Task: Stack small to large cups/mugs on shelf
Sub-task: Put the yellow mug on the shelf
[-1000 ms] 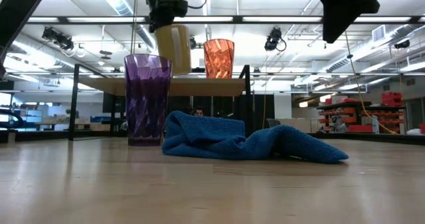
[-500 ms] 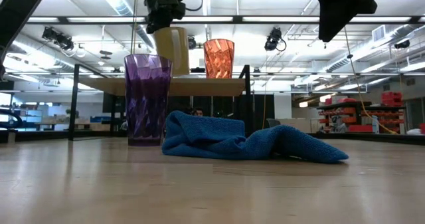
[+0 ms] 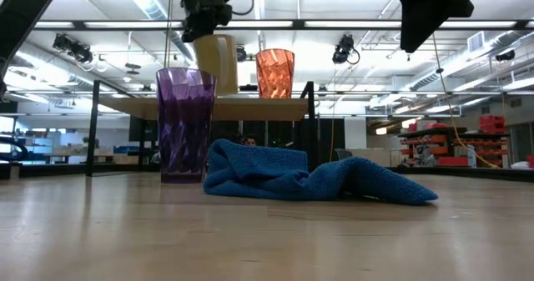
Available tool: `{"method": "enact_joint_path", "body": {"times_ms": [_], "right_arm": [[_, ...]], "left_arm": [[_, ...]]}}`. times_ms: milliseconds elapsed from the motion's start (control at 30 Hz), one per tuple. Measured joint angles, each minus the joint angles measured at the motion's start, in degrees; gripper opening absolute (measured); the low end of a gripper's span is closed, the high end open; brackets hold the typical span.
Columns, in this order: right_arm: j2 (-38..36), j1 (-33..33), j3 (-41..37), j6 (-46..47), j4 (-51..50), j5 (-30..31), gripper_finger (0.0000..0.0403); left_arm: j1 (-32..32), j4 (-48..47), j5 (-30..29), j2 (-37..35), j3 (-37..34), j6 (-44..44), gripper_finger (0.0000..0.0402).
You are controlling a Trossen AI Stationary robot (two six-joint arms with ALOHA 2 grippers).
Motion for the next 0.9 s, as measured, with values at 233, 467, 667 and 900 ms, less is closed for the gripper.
{"method": "enact_joint_path", "body": {"times_ms": [233, 467, 667, 900], "right_arm": [[0.0, 0.17, 0.0, 0.0, 0.56, 0.0, 0.0071], [0.0, 0.15, 0.0, 0.0, 1.03, 0.0, 0.0071], [0.0, 0.15, 0.0, -0.37, 1.08, 0.0, 0.0071], [0.0, 0.15, 0.0, -1.43, 1.07, 0.0, 0.0071]], "left_arm": [[-0.67, -0.02, 0.25, 0.1, 0.0, -0.52, 0.0021], [-1.91, -0.17, -0.53, 0.35, -0.98, 0.02, 0.0021], [-1.42, 0.07, -1.62, 0.33, -0.94, -0.55, 0.0021], [-1.5, 0.06, -1.41, 0.22, -3.0, 1.61, 0.0021]]}}
